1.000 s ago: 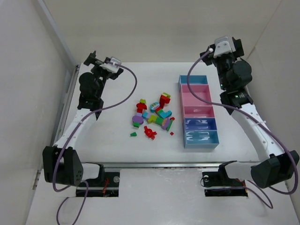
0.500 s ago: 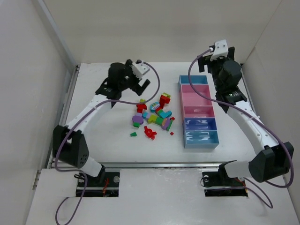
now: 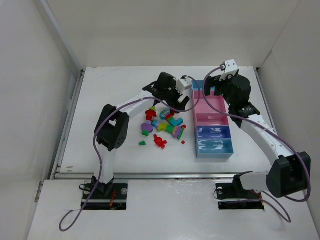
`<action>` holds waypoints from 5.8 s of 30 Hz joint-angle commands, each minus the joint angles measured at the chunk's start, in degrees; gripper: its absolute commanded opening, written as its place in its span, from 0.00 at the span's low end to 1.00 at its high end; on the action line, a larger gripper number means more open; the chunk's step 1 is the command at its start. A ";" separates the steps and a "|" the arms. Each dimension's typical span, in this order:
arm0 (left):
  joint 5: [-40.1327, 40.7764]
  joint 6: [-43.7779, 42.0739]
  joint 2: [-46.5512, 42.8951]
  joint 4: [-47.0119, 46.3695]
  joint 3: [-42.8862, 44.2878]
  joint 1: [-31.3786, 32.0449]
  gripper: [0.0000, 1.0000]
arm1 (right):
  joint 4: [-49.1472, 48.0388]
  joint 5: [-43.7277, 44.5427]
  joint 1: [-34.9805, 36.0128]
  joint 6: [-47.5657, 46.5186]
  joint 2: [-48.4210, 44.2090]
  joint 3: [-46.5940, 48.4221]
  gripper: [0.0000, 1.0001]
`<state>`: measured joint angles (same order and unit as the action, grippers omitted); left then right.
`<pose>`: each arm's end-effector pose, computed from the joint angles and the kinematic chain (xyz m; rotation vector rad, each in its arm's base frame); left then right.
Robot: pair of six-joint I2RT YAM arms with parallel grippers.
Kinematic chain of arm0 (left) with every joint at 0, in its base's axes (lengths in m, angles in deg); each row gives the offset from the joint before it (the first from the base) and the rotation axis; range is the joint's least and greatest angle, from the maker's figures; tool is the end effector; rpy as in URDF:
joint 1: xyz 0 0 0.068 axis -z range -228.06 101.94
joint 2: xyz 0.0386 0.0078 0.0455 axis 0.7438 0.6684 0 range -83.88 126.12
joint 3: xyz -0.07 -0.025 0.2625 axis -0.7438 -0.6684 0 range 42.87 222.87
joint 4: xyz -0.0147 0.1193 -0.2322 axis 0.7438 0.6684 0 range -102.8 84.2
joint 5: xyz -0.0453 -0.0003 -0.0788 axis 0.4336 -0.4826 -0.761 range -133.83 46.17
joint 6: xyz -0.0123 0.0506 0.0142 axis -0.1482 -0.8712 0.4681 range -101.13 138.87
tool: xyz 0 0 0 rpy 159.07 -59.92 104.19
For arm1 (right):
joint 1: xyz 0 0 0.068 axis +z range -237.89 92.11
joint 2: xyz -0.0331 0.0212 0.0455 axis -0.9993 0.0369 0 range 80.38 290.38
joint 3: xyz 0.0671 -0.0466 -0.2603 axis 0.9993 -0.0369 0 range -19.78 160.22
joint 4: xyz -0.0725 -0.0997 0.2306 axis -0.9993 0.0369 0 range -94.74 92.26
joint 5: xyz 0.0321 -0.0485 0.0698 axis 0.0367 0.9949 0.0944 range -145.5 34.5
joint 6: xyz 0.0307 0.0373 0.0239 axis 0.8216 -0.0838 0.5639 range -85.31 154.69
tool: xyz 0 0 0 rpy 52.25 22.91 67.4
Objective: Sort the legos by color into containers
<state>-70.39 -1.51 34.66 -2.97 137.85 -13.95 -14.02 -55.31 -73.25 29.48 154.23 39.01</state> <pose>0.3910 -0.2840 0.2441 1.2181 1.7732 -0.6375 0.2977 0.0776 0.3503 -0.2858 1.6485 0.1216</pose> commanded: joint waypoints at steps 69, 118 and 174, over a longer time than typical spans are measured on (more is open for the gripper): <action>-15.35 -41.22 -25.00 -10.43 -14.62 -5.72 0.00 | 2.77 -56.14 -12.88 9.59 8.85 13.72 1.00; -19.05 -49.93 -44.54 -17.48 -35.74 -4.22 0.00 | 2.77 -76.74 1.71 20.15 21.52 16.98 0.54; -12.98 -46.94 -37.59 -20.81 -31.26 -0.71 0.64 | 2.77 -67.77 2.68 24.99 22.22 19.00 0.00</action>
<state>-83.31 -48.57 -2.12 -21.48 104.48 -14.76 -9.32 -122.72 -71.24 54.22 177.26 56.25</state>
